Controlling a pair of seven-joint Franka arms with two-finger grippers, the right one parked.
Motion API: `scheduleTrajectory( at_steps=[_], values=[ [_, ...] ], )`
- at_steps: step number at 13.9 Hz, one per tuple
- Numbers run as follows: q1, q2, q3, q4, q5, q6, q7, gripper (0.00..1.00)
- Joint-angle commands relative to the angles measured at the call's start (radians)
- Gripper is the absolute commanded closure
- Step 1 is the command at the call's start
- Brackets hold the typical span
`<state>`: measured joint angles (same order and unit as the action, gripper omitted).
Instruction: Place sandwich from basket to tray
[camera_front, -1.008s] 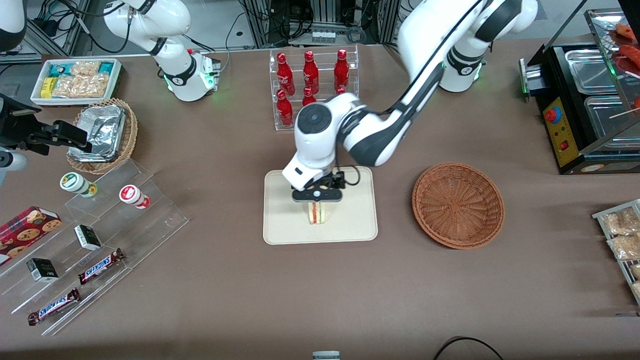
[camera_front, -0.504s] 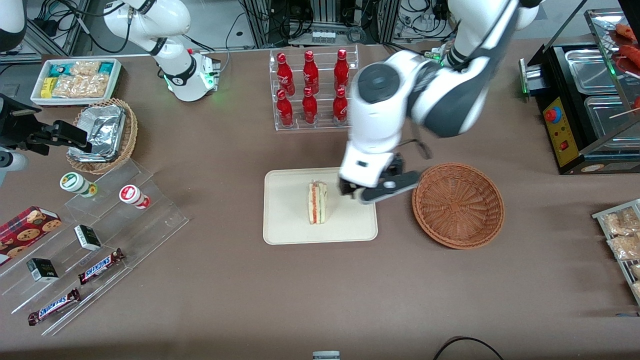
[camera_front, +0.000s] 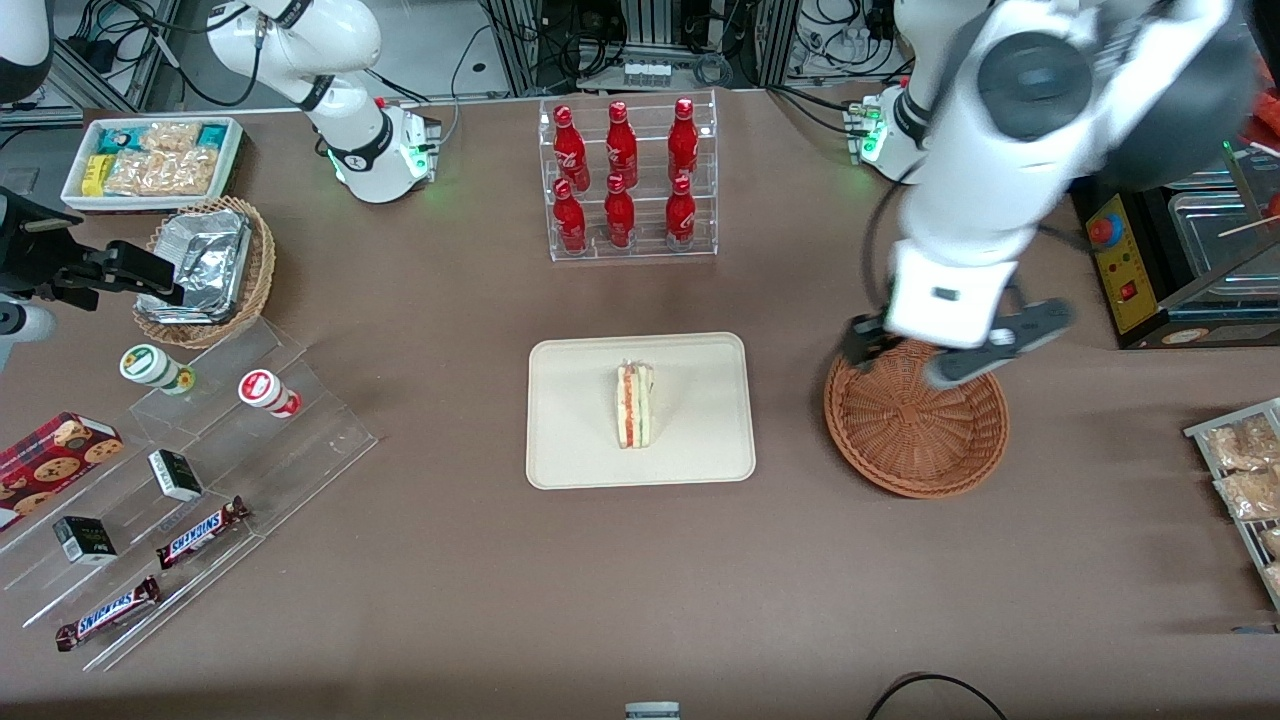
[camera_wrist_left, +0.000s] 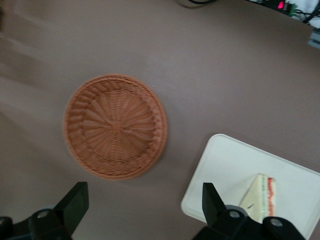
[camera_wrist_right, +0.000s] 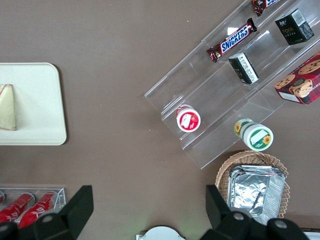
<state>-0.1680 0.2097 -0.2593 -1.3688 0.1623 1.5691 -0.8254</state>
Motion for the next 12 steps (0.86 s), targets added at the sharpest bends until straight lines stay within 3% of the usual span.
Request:
scheduleTrajectory(
  at_steps=[1, 3, 7, 12],
  values=[
    [0.093, -0.131, -0.008, -0.130, -0.049, -0.003, 0.174, 0.00],
    [0.145, -0.206, -0.006, -0.206, -0.067, -0.004, 0.332, 0.00],
    [0.117, -0.306, 0.136, -0.297, -0.171, -0.004, 0.595, 0.00],
    [0.058, -0.323, 0.233, -0.319, -0.161, 0.005, 0.666, 0.00]
  ],
)
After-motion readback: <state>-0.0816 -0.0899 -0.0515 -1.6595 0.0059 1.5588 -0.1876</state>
